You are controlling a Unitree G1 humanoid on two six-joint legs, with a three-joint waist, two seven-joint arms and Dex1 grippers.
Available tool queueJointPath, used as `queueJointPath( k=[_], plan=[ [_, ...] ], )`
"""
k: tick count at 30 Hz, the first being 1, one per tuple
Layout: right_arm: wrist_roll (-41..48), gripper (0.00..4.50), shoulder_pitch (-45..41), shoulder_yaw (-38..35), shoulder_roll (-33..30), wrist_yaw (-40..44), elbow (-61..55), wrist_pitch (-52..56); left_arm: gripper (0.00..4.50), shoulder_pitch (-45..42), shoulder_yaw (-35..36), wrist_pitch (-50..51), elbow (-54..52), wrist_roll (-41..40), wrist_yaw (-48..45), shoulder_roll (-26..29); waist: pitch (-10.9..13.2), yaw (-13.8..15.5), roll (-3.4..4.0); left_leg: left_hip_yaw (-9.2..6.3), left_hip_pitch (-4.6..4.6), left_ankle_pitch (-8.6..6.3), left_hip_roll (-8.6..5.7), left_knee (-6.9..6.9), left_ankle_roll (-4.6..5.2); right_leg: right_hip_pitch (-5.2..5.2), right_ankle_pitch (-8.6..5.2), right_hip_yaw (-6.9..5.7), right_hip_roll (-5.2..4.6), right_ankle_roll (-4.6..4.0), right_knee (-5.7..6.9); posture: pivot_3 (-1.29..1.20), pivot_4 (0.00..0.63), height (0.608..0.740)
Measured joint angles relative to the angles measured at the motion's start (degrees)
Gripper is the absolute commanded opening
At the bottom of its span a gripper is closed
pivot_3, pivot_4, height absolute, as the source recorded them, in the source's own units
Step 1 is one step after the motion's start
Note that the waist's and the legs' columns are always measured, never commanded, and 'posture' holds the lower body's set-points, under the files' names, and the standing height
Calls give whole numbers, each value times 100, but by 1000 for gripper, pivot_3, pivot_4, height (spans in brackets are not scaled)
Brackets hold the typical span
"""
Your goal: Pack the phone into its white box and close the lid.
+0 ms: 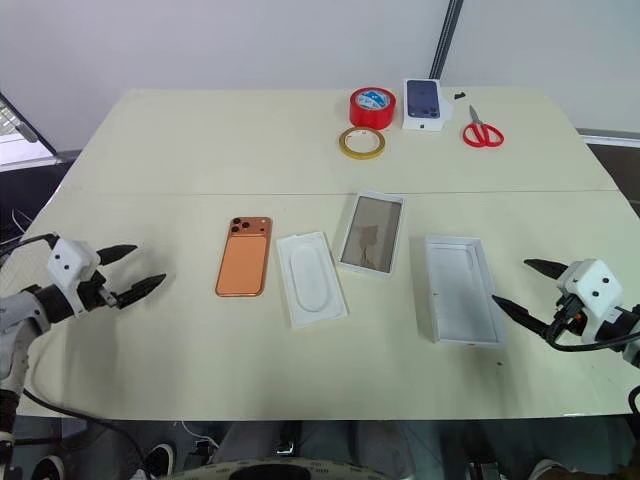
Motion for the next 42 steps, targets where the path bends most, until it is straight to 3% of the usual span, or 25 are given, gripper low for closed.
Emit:
queueJointPath(
  k=[32, 42],
  plan=[
    [78, 4494, -114, 85, 90, -124, -533, 157, 4464, -262, -30, 313, -408, -266, -224, -122, 0, 1, 4, 1, 2, 0, 0, -4, 0, 1, 1, 0, 0, 0, -2, 0, 150, 740],
    [72, 4494, -717, 617, 89, -115, -790, 342, 4464, -654, -281, 1769, -1477, -504, 256, -267, 0, -4, 4, 1, 1, 0, -1, -2, 0, 1, 1, 0, 1, 2, -2, 0, 150, 740]
  ],
)
